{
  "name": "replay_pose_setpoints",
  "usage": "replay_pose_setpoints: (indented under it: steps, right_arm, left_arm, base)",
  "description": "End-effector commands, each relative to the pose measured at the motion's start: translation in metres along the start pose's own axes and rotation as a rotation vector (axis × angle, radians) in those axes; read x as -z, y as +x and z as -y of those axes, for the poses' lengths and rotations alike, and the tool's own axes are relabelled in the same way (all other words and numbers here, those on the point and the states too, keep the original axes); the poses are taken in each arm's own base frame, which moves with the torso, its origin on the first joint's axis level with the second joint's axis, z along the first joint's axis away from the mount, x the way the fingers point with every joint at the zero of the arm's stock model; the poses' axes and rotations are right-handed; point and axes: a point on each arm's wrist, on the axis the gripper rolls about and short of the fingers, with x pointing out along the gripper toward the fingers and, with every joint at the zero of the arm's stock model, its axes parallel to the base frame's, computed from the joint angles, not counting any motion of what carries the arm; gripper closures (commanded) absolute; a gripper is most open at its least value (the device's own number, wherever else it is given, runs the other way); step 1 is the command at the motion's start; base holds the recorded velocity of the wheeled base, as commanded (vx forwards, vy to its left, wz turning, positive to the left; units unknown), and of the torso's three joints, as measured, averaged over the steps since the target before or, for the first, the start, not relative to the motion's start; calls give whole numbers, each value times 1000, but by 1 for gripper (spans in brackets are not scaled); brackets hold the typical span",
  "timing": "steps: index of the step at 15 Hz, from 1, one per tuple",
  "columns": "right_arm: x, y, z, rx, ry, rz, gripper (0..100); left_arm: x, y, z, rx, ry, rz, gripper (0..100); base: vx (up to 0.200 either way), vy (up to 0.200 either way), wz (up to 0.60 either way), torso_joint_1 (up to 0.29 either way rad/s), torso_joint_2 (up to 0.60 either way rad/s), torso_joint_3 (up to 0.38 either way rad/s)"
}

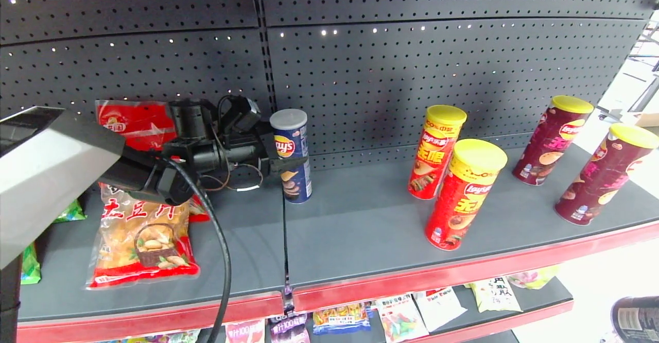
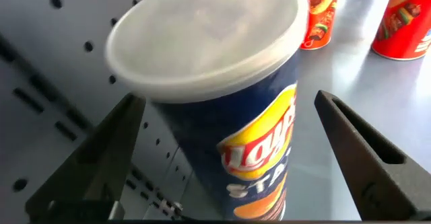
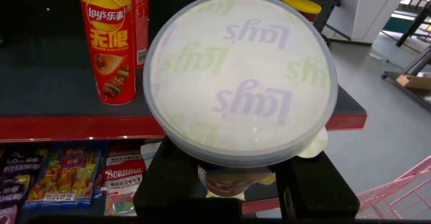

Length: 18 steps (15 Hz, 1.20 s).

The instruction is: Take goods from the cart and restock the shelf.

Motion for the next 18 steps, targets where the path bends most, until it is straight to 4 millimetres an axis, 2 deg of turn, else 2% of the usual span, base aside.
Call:
replay_pose_setpoints:
  steps: [1, 6, 7, 13, 18]
  right_arm:
    - [0, 0, 0, -1, -1, 0, 100]
    - [0, 0, 0, -1, 0, 0, 100]
    - [0, 0, 0, -1, 0, 1, 100]
    - [-1, 0, 0, -1, 0, 3, 100]
    - [0, 0, 0, -1, 0, 1, 100]
  left_arm:
    - [-1, 1, 0, -2, 3, 1, 0]
    - [-1, 0, -1, -25, 16, 6, 0]
    - [0, 0, -1, -24, 13, 5, 100]
    - [-4, -3, 1, -40, 18, 7, 100]
    - [-15, -26, 15, -54, -10, -17, 100]
  base:
    - [0, 0, 0, 0, 0, 0]
    - [0, 0, 0, 0, 0, 0]
    - [0, 0, 0, 0, 0, 0]
    - [0, 0, 0, 0, 0, 0]
    - [0, 0, 0, 0, 0, 0]
